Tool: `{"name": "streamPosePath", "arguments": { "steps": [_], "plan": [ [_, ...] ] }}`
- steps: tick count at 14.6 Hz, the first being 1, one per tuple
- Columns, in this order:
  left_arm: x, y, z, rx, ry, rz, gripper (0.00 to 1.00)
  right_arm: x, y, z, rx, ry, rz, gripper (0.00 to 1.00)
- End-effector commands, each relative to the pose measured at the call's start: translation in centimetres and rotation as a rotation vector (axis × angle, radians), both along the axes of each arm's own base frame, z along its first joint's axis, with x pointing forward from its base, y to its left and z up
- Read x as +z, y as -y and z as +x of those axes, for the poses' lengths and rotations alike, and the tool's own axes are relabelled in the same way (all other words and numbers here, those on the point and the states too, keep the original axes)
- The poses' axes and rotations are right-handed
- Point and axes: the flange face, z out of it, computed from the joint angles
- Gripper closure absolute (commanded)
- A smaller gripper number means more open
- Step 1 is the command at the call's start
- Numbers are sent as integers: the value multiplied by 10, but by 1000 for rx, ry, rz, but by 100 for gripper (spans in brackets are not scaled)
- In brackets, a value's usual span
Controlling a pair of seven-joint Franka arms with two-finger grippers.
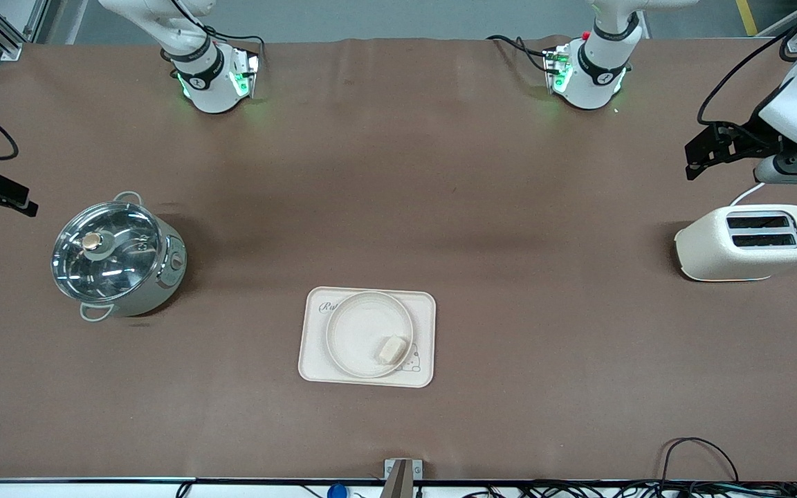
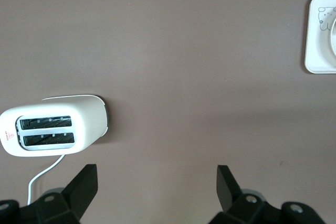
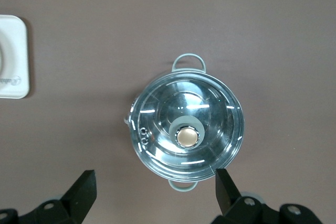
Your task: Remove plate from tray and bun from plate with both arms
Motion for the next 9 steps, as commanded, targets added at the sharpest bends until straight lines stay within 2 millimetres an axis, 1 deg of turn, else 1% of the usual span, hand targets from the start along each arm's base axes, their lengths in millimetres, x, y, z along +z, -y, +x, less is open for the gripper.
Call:
{"name": "streamPosePath", "arguments": {
  "steps": [1, 3, 5, 6, 8, 9],
  "plan": [
    [4, -2, 3, -12, 12, 5, 0, -33, 2, 3, 15, -38, -3, 0],
    [6, -3, 2, -10, 16, 4, 0, -45, -4, 8, 24, -55, -1, 0],
    [5, -2, 2, -12, 14, 1, 0, -58, -28, 21, 52, -40, 3, 0],
    [5, -1, 2, -14, 14, 1, 0, -70, -42, 30, 67, -34, 12, 0],
    [5, -2, 2, -12, 14, 1, 0, -102, -56, 47, 39, -24, 120, 0],
    [5, -2, 3, -12, 15, 3, 0, -120, -67, 56, 34, -19, 157, 0]
  ]
}}
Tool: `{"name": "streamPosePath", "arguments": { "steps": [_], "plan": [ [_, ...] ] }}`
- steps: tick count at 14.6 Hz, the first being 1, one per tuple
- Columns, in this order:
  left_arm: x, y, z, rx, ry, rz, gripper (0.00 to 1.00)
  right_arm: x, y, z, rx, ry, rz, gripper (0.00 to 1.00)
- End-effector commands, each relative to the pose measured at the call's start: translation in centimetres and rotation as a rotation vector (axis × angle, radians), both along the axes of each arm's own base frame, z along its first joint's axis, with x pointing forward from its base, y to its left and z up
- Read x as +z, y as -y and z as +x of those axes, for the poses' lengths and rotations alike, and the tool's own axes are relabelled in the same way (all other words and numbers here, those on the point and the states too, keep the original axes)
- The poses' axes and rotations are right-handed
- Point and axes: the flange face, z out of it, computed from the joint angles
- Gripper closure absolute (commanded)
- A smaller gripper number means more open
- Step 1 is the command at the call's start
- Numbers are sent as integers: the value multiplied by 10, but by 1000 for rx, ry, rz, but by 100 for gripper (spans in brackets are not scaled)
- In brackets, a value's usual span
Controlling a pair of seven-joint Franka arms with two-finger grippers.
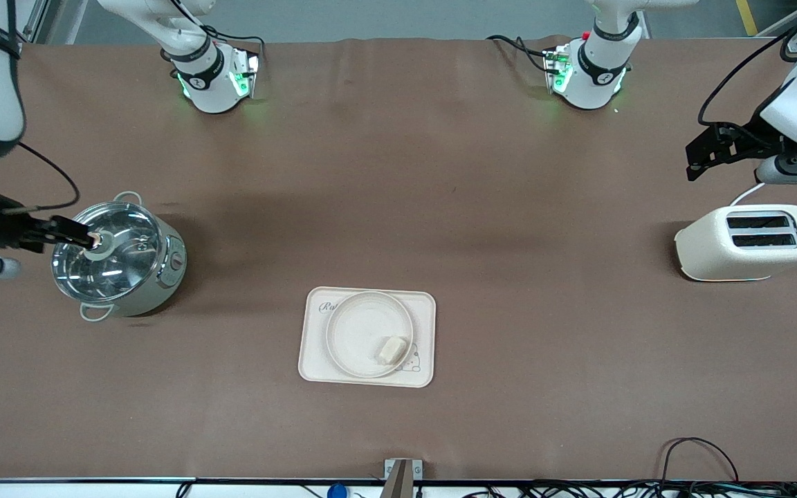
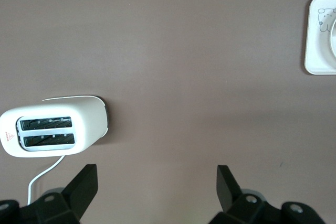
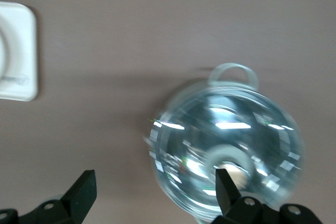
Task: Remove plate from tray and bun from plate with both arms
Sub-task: 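Reach the right gripper past the pot to the plate rim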
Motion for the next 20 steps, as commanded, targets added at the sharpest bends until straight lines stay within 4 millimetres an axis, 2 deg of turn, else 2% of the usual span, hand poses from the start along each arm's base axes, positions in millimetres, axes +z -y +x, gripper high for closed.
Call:
{"name": "streamPosePath", "arguments": {
  "steps": [1, 3, 5, 6, 8, 13, 16, 19, 20],
  "plan": [
    [4, -2, 3, -11, 11, 2, 0, -40, -28, 21, -4, 15, 71, 0],
    [-1, 0, 8, -13, 17, 1, 0, -66, -65, 34, 5, 36, 102, 0],
    [-4, 0, 10, -14, 16, 2, 0, -93, -92, 43, -26, 36, 185, 0],
    [-4, 0, 11, -14, 15, 2, 0, -107, -116, 45, -17, 37, 208, 0],
    [-4, -2, 11, -12, 15, 7, 0, -141, -147, 50, -32, 32, 250, 0],
    [0, -1, 8, -14, 22, 1, 0, -215, -244, 49, -122, 40, 300, 0],
    [0, -1, 8, -14, 22, 2, 0, -253, -286, 46, -202, 35, 368, 0],
    [-1, -8, 8, -1, 15, 5, 0, -273, -310, 51, -275, 26, 364, 3],
    [-1, -9, 8, 1, 13, 5, 0, -278, -324, 52, -270, 27, 363, 5]
  ]
}}
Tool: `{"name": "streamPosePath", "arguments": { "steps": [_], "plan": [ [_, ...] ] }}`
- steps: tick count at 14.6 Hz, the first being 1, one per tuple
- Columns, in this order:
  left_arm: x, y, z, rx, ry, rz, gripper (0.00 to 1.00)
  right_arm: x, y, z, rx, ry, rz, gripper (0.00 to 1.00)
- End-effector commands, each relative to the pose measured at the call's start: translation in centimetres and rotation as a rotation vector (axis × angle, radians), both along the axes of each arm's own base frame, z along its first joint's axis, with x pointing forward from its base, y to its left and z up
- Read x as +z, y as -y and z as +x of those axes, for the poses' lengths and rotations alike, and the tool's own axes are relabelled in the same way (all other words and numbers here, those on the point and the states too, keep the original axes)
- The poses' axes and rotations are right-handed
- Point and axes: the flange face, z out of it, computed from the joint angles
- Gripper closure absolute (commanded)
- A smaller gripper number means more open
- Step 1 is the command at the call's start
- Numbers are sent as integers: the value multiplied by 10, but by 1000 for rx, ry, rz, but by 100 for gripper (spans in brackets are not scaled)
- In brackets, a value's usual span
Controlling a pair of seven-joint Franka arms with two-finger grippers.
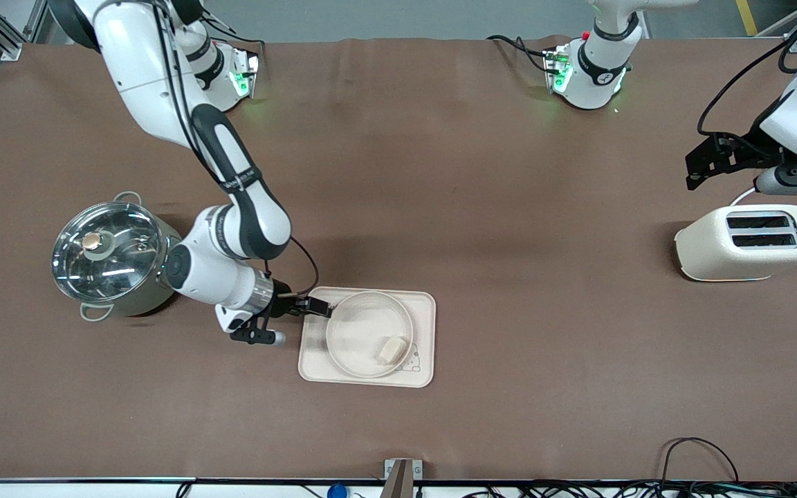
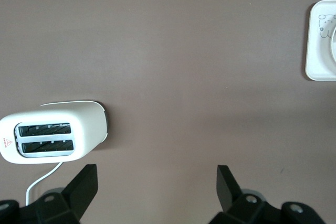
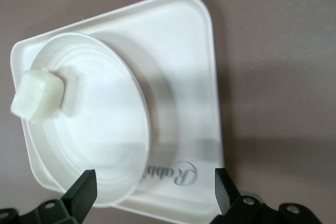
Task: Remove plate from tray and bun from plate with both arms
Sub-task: 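Reach the right gripper past the pot to the plate rim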
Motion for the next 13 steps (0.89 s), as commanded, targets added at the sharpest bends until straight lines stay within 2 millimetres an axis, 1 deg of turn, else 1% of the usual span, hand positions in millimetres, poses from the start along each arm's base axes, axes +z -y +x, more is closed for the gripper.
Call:
{"name": "streamPosePath", "arguments": {
  "steps": [1, 2, 3, 4, 5, 7, 8, 9, 11, 13],
  "plan": [
    [6, -5, -2, -7, 4, 9, 0, -11, -20, 14, -43, 10, 13, 10],
    [6, -5, -2, -7, 5, 9, 0, -15, -20, 15, -49, 23, 7, 15],
    [6, -5, -2, -7, 5, 9, 0, -16, -20, 16, -51, 28, 5, 23],
    [6, -5, -2, -7, 5, 9, 0, -16, -20, 16, -47, 30, 3, 27],
    [6, -6, -3, -6, 3, 12, 0, -16, -20, 16, -47, 29, 2, 29],
    [5, -13, -2, 0, -3, 15, 0, -17, -21, 15, -47, 29, 1, 39],
    [5, -14, -2, 2, -3, 16, 0, -17, -23, 15, -45, 34, 0, 41],
    [5, -14, -3, 2, -8, 17, 0, -17, -28, 13, -37, 36, -1, 46],
    [5, -15, -3, 5, -8, 18, 0, -17, -28, 13, -37, 39, -2, 60],
    [5, -14, -2, 3, -6, 18, 0, -18, -28, 13, -35, 40, -4, 68]
  ]
}}
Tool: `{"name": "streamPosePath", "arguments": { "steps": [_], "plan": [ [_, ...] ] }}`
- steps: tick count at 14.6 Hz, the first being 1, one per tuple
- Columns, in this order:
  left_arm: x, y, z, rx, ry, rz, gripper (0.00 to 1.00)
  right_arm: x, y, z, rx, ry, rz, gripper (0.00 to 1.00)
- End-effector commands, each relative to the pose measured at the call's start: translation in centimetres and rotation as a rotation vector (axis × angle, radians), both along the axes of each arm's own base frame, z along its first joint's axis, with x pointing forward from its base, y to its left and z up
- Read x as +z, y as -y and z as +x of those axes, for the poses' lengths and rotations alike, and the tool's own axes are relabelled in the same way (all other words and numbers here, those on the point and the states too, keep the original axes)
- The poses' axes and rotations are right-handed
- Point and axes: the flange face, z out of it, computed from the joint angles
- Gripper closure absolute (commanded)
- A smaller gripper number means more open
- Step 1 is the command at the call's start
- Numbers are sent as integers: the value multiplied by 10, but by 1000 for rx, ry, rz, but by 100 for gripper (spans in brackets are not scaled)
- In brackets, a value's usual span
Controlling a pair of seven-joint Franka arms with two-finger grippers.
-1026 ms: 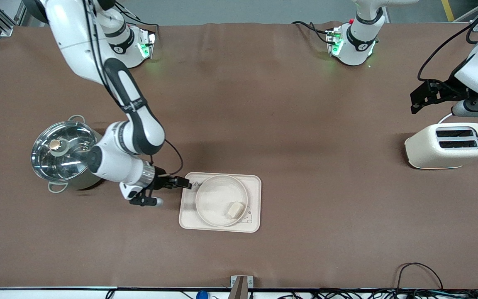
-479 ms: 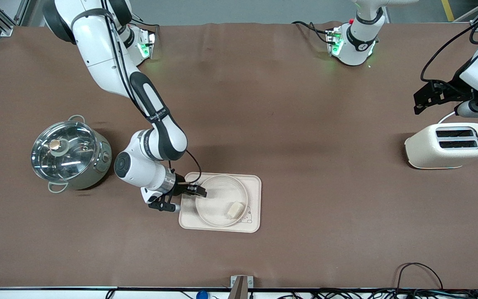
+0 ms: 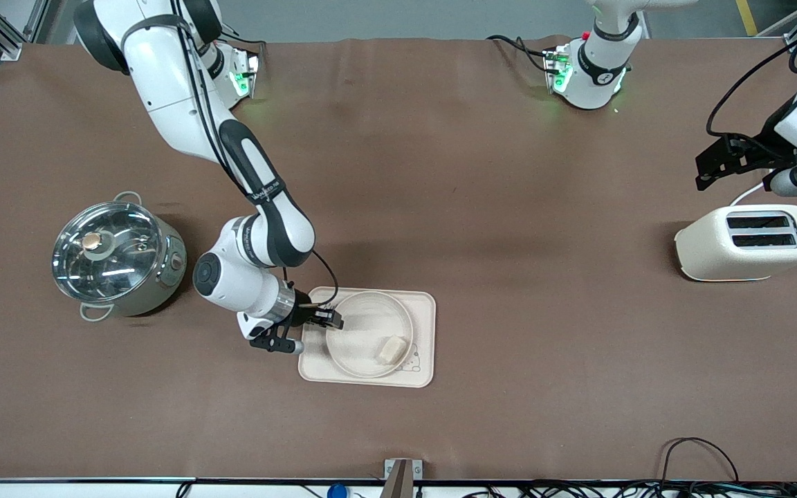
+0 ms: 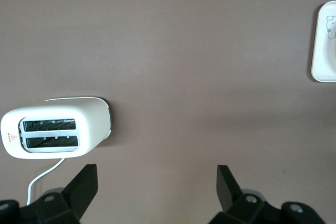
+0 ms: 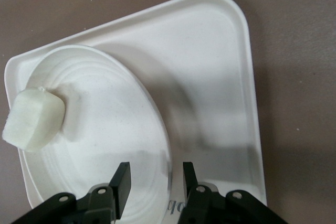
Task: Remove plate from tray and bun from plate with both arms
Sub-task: 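Close the right gripper on the white plate rim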
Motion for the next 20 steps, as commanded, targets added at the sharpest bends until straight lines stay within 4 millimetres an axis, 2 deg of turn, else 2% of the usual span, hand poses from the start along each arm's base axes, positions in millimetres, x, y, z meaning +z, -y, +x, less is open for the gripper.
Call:
{"name": "streamPosePath", "arguments": {
  "steps": [1, 7, 12, 16, 20],
  "plan": [
    [5, -2, -2, -16, 1, 17, 0, -3, -2, 2, -7, 13, -1, 70],
    [-4, -3, 3, -15, -10, 16, 0, -6, -1, 3, 21, 38, -39, 78],
    [-2, -4, 4, -12, -2, 12, 0, -6, -1, 4, 23, 46, -44, 96],
    [-1, -5, 4, -13, -1, 17, 0, -5, 7, 7, 18, 49, -35, 100],
    [-1, -6, 6, -10, 18, 12, 0, 6, 1, 6, 12, 51, -23, 100]
  ]
}}
